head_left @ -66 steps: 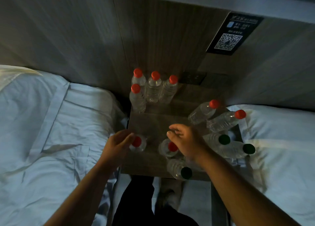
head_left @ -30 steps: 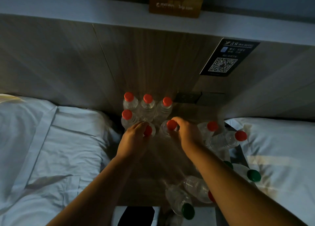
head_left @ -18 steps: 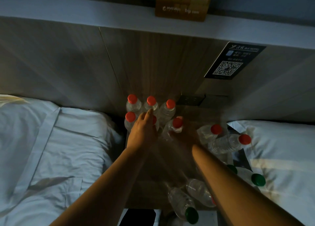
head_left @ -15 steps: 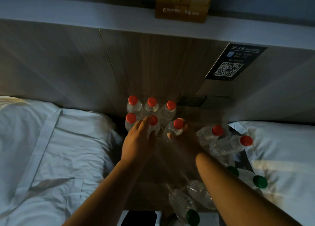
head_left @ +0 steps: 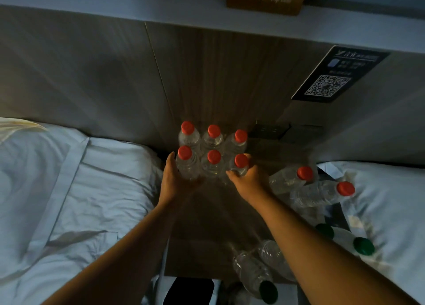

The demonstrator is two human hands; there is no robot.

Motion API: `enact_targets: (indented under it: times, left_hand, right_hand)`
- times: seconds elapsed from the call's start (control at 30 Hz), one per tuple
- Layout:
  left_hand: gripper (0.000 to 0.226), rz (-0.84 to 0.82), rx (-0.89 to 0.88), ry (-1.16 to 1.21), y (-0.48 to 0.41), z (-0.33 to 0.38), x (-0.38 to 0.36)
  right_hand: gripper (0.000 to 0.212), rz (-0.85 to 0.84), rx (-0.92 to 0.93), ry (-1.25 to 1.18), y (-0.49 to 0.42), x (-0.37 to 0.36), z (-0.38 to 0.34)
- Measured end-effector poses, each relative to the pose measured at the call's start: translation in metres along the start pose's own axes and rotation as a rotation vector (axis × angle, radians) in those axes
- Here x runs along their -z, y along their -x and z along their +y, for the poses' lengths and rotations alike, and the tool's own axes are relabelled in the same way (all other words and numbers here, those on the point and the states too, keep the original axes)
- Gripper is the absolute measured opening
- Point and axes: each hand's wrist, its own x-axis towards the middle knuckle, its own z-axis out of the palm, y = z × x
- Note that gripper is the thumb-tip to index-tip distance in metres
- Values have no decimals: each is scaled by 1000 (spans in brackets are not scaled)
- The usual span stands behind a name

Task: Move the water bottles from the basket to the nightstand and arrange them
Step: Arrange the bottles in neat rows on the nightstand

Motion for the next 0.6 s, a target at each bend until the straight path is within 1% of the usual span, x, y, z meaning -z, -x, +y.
enact_targets:
  times: [0.07, 0.13, 0.2, 0.27, 0.33, 0.4, 0.47, 0.6]
  left_hand:
    - [86, 6, -27, -6, 0, 5, -2]
    - [80, 0, -44, -8, -2, 10, -4]
    - [82, -3, -67, -7, -4, 12, -6]
    - [83, 21, -53, 16, -2, 15, -7]
    - [73, 41, -55, 41, 0, 15, -7]
    - [66, 37, -57, 62, -2, 14, -6]
    - [66, 47, -40, 71, -5, 14, -5]
    - [64, 85, -28, 90, 1, 17, -7]
  right_hand:
    - [27, -10, -32, 8, 0, -4, 2]
    - [30, -20, -34, 10, -1, -7, 6]
    - [30, -29, 1, -13, -1, -14, 9]
    - [28, -6, -26, -48, -3, -20, 10]
    - [21, 40, -58, -52, -4, -22, 9]
    - [18, 84, -46, -42, -4, -24, 11]
    - [19, 115, -51, -59, -5, -25, 12]
    - [24, 121, -75, -61, -9, -28, 12]
